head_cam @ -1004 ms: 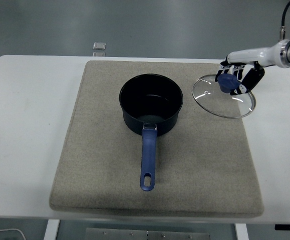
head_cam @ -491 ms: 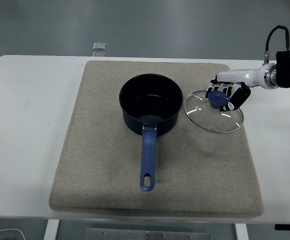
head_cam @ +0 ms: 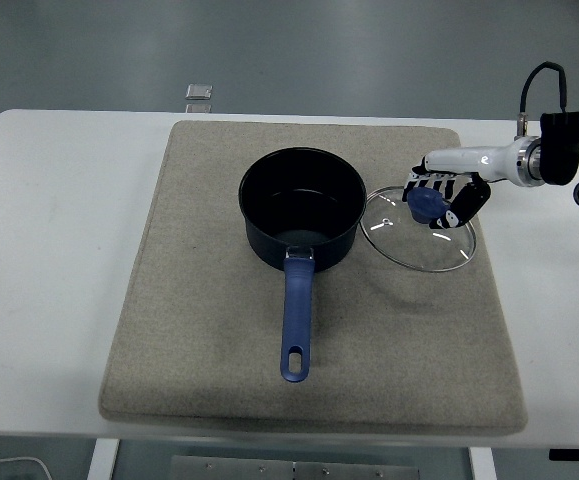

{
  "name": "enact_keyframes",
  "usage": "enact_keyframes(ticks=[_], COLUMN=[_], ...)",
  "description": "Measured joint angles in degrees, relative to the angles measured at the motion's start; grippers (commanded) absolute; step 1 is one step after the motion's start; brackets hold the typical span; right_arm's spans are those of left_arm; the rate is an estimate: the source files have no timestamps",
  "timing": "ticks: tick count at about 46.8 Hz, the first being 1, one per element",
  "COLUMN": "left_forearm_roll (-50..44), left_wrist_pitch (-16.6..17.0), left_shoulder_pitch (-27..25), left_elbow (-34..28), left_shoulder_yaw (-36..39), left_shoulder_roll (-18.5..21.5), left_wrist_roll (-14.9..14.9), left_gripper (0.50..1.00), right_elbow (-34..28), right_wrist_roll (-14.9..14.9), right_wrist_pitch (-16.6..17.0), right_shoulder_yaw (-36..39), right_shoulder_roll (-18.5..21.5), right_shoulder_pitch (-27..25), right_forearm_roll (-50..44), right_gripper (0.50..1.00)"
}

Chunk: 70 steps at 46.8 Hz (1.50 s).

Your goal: Lift the pot lid and place it to the right of the pot.

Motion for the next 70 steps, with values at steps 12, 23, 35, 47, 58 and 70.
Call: enact_keyframes(ticks=[12, 23, 35, 47, 58, 70], left_forearm_roll=[0.0, 0.0, 0.0, 0.0, 0.0, 0.0], left_wrist_pitch=[0.0, 0.0, 0.0, 0.0, 0.0, 0.0], left_shoulder_pitch=[0.0, 0.0, 0.0, 0.0, 0.0, 0.0], left_elbow=[0.0, 0.0, 0.0, 0.0, 0.0, 0.0], left_shoulder_yaw=[0.0, 0.0, 0.0, 0.0, 0.0, 0.0], left_shoulder_roll=[0.0, 0.0, 0.0, 0.0, 0.0, 0.0], left_wrist_roll=[0.0, 0.0, 0.0, 0.0, 0.0, 0.0], left_gripper=[1.0, 1.0, 1.0, 1.0, 1.0, 1.0], right_elbow=[0.0, 0.0, -0.1, 0.0, -1.0, -4.5], right_wrist_roll=[0.0, 0.0, 0.0, 0.4, 0.5, 0.4], right_wrist_pitch=[0.0, 0.1, 0.6, 7.8, 10.8, 3.9], right_shoulder_yaw=[0.2, 0.2, 0.6, 4.2, 8.5, 14.9], right_shoulder_roll=[0.0, 0.0, 0.0, -1.0, -1.1, 0.1], right_shoulder_pitch=[-0.3, -0.4, -0.4, 0.8, 0.7, -2.9], right_forearm_roll=[0.4, 0.7, 0.9, 2.4, 8.2, 14.7], right_gripper=[0.788, 0.86, 0.897, 0.899, 0.897, 0.897])
